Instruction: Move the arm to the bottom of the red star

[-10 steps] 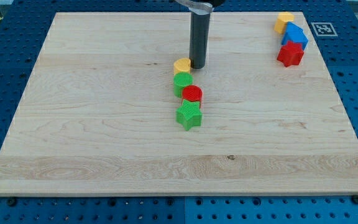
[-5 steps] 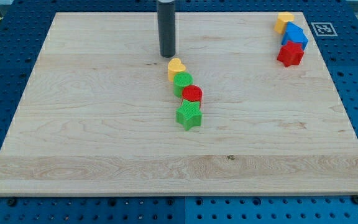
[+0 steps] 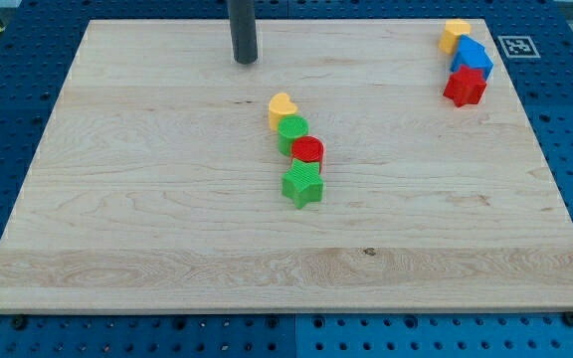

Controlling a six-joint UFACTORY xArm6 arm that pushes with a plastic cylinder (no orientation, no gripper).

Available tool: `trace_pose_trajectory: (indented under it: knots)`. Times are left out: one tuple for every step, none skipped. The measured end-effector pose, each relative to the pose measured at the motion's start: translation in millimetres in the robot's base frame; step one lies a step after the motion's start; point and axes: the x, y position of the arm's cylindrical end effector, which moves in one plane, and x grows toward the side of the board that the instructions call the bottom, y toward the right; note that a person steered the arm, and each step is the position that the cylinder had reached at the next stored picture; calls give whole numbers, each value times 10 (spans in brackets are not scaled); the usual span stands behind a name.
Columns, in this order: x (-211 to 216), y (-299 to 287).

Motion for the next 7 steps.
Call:
trace_pose_trajectory:
  knots:
    - [-362, 131]
    - [-661, 400]
    - [-663, 506]
    - [-659, 668]
    - [-673, 886]
    - [-677, 1032]
    - [-677, 1032]
